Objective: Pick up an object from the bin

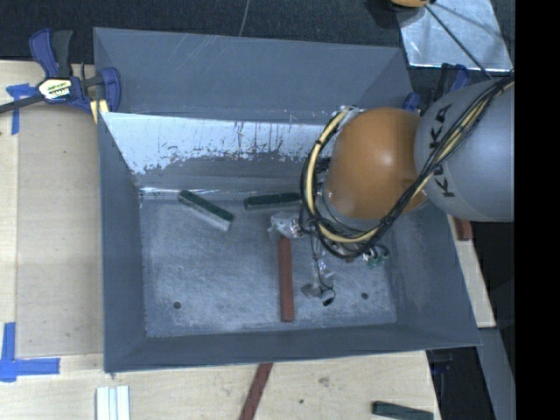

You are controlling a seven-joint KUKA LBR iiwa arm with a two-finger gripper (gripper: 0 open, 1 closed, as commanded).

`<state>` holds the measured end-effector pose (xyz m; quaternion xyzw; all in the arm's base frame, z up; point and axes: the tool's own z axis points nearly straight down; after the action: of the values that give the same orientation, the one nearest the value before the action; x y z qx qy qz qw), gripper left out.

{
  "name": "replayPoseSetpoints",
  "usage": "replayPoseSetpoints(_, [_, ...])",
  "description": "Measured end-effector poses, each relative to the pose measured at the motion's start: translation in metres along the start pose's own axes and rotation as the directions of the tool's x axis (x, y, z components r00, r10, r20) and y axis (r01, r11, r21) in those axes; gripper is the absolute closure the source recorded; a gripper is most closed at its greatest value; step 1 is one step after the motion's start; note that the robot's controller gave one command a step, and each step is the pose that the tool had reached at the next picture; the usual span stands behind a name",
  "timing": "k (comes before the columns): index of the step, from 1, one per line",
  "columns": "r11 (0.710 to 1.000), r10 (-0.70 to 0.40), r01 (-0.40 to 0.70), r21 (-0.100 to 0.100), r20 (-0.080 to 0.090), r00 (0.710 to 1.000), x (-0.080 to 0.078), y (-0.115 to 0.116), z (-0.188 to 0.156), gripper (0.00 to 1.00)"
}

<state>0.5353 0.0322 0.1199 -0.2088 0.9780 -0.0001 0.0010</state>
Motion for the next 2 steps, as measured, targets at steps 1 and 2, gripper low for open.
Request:
replayPoseSetpoints(1, [0.991,-0.130,0.130,-0.001,0.000,0.991,-0.0105,-0.0029,0.0492,1.00])
replayPoseSetpoints(2, [0.991,-0.130,0.130,-0.001,0.000,0.991,-0.0106,-0.0029,0.0492,1.00])
